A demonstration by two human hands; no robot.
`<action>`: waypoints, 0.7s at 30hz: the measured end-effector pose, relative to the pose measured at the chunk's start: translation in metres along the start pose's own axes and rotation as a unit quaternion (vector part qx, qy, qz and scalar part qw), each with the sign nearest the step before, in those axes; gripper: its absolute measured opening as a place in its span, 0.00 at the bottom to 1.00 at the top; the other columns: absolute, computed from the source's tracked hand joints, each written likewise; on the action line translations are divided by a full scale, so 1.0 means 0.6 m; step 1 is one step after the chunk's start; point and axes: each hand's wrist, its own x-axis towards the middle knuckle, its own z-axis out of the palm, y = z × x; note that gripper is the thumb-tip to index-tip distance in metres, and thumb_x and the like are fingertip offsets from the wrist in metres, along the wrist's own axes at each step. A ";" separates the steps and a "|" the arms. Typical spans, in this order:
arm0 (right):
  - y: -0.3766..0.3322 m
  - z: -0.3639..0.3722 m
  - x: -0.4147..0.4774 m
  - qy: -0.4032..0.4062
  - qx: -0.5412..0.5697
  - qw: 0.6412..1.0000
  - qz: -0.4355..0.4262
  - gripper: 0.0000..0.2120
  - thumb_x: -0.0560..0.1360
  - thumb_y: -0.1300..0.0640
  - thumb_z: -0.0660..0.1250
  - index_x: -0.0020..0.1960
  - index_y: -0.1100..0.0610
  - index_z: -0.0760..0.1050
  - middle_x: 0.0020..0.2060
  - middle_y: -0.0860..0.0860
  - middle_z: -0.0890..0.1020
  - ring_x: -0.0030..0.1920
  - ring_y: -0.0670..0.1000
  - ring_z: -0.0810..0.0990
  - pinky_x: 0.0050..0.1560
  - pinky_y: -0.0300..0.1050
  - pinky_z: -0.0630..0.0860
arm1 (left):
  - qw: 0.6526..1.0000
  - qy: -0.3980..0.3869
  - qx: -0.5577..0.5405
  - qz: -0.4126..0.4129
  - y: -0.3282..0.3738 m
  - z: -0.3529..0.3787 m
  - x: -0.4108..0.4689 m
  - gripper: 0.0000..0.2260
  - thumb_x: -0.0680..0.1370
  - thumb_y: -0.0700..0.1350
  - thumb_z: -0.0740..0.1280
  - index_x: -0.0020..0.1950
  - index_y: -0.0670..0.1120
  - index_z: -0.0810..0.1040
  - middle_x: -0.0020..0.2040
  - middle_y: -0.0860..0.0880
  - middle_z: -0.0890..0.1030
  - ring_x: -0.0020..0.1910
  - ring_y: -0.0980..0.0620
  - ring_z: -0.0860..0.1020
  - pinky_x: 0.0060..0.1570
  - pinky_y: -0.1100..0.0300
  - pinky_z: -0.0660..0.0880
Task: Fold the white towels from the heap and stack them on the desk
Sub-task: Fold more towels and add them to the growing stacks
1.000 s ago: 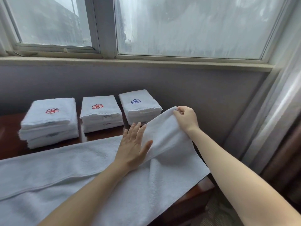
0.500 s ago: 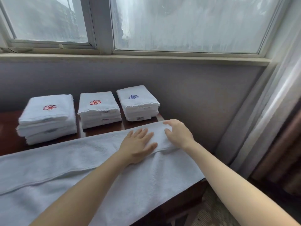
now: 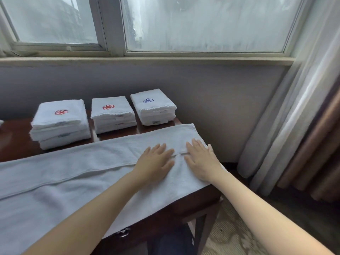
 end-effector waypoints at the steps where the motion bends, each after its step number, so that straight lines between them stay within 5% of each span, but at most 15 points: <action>1: -0.005 0.001 -0.011 0.011 0.025 0.999 -0.028 0.26 0.84 0.50 0.50 0.80 0.53 0.51 0.80 0.52 0.51 0.79 0.51 0.48 0.77 0.54 0.44 | 1.000 -0.012 0.002 0.007 0.003 0.000 -0.021 0.26 0.83 0.61 0.50 0.80 0.56 0.54 0.81 0.49 0.50 0.80 0.50 0.46 0.77 0.50 0.43; 6: -0.015 0.009 -0.067 0.052 0.135 0.982 -0.118 0.23 0.82 0.51 0.58 0.76 0.50 0.64 0.77 0.46 0.62 0.77 0.44 0.55 0.75 0.43 0.44 | 0.996 -0.076 -0.008 0.054 0.008 0.002 -0.124 0.46 0.69 0.79 0.52 0.80 0.58 0.45 0.81 0.53 0.41 0.78 0.55 0.36 0.76 0.53 0.35; 9: -0.010 0.006 -0.088 0.024 0.130 0.982 -0.136 0.28 0.78 0.40 0.62 0.76 0.46 0.64 0.78 0.43 0.60 0.78 0.43 0.50 0.77 0.49 0.42 | 0.992 -0.076 0.067 0.073 0.015 0.001 -0.155 0.44 0.72 0.66 0.64 0.80 0.58 0.42 0.80 0.52 0.39 0.79 0.50 0.38 0.76 0.52 0.39; 13: -0.008 -0.004 -0.112 -0.039 0.123 0.977 -0.167 0.42 0.65 0.30 0.70 0.74 0.41 0.64 0.76 0.37 0.57 0.77 0.40 0.48 0.75 0.50 0.38 | 0.998 -0.025 0.014 0.049 0.034 -0.025 -0.157 0.26 0.77 0.51 0.64 0.76 0.59 0.65 0.78 0.55 0.62 0.77 0.52 0.59 0.71 0.58 0.62; 16: -0.002 -0.020 -0.124 -0.026 0.146 0.975 -0.164 0.27 0.67 0.43 0.72 0.65 0.46 0.75 0.66 0.34 0.71 0.69 0.37 0.64 0.72 0.43 0.56 | 0.999 0.011 -0.028 0.014 0.037 -0.059 -0.150 0.11 0.80 0.50 0.62 0.59 0.56 0.80 0.58 0.55 0.81 0.60 0.51 0.77 0.55 0.58 0.73; 18: 0.006 -0.039 -0.124 0.032 0.146 0.982 -0.117 0.14 0.67 0.51 0.67 0.52 0.51 0.79 0.49 0.40 0.81 0.52 0.43 0.76 0.56 0.45 0.72 | 0.998 0.009 -0.062 -0.010 0.029 -0.077 -0.144 0.07 0.81 0.49 0.61 0.47 0.53 0.78 0.43 0.55 0.80 0.48 0.49 0.78 0.46 0.57 0.72; 21: 0.025 -0.064 -0.113 0.124 0.095 0.988 -0.018 0.09 0.68 0.55 0.65 0.47 0.47 0.80 0.44 0.44 0.83 0.49 0.50 0.80 0.44 0.43 0.72 | 0.990 -0.009 -0.129 -0.048 0.006 -0.090 -0.130 0.10 0.82 0.47 0.61 0.41 0.53 0.74 0.40 0.55 0.78 0.45 0.50 0.76 0.50 0.54 0.73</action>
